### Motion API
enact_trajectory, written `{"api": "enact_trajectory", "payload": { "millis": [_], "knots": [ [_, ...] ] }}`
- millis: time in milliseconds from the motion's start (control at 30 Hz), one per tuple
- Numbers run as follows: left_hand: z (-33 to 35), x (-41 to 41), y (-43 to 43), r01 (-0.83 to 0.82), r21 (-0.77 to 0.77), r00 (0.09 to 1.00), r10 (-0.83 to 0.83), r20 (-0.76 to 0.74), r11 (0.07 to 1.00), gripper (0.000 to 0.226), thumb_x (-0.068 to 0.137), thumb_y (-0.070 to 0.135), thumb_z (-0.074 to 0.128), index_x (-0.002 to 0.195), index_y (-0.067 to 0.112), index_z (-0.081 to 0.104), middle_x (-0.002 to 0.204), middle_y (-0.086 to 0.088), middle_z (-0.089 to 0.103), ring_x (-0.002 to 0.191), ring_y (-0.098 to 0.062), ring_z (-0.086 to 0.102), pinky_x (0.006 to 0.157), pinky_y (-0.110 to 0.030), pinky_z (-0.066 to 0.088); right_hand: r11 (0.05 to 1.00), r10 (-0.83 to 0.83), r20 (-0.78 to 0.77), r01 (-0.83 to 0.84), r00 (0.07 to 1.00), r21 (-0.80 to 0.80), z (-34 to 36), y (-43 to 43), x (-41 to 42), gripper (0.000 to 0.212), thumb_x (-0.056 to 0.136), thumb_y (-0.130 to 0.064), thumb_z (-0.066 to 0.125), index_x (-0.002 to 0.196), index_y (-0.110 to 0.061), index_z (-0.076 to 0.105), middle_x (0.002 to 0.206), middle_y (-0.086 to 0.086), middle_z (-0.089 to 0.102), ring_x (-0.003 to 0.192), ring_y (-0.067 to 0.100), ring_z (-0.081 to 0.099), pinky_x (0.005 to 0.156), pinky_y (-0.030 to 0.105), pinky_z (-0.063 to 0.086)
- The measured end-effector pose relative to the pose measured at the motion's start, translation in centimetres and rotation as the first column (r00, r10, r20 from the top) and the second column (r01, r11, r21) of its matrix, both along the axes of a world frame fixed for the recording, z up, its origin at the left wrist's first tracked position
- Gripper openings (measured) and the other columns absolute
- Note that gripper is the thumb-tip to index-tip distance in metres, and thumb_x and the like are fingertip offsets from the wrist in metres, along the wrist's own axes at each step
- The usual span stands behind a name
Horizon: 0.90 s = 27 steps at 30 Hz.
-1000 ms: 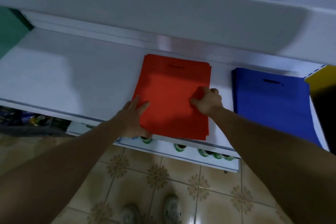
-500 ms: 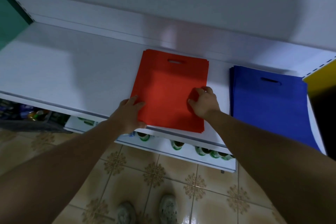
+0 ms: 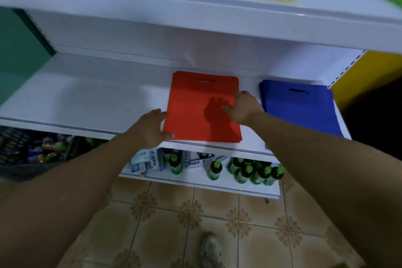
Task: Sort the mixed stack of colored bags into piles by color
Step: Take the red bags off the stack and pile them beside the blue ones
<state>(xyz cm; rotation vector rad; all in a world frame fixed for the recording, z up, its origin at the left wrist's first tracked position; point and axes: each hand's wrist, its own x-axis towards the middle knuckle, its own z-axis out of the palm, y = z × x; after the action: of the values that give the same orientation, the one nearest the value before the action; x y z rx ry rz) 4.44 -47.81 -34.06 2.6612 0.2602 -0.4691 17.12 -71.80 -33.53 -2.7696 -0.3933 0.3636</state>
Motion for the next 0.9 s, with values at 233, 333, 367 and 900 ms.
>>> {"api": "enact_trajectory", "payload": {
  "millis": [233,333,367,900],
  "knots": [
    [7.4,-9.4,2.3,0.046,0.028,0.986,-0.050,0.157,0.999,0.076,0.087,0.040,0.063,0.150,0.022,0.024,0.159,-0.005,0.012,0.145,-0.019,0.012,0.116,-0.031,0.014,0.999,0.021,0.100,-0.018,0.995,-0.027,8.4,3.3,-10.1,0.068,0.092,-0.048,0.053,0.145,-0.010,0.034,0.144,0.018,0.039,0.129,0.035,0.042,0.106,0.039,0.038],
    [11.5,-13.5,3.9,0.050,0.053,0.971,-0.060,0.231,0.997,0.073,0.089,0.040,0.061,0.150,0.022,0.025,0.159,-0.003,0.013,0.145,-0.019,0.014,0.115,-0.031,0.015,0.999,0.036,0.160,-0.035,0.986,-0.013,12.5,5.8,-14.4,0.068,0.093,-0.049,0.051,0.147,-0.013,0.031,0.149,0.015,0.035,0.129,0.035,0.042,0.104,0.040,0.039],
    [12.8,-14.7,4.6,0.050,0.073,0.965,-0.067,0.252,0.996,0.072,0.089,0.040,0.061,0.150,0.022,0.025,0.159,-0.004,0.014,0.145,-0.020,0.015,0.115,-0.031,0.015,0.999,0.047,0.180,-0.047,0.982,-0.005,13.9,6.7,-15.6,0.069,0.093,-0.049,0.051,0.148,-0.014,0.030,0.150,0.015,0.033,0.130,0.035,0.041,0.104,0.040,0.039],
    [26.3,-22.1,19.0,-0.194,0.222,0.873,0.065,0.484,0.956,0.072,0.086,0.043,0.063,0.146,0.020,0.033,0.156,-0.006,0.022,0.143,-0.022,0.020,0.116,-0.034,0.019,0.960,0.226,0.428,-0.276,0.875,0.058,28.8,23.0,-19.8,0.066,0.093,-0.048,0.050,0.147,-0.013,0.032,0.146,0.013,0.038,0.133,0.031,0.038,0.106,0.038,0.036]
  ]
}}
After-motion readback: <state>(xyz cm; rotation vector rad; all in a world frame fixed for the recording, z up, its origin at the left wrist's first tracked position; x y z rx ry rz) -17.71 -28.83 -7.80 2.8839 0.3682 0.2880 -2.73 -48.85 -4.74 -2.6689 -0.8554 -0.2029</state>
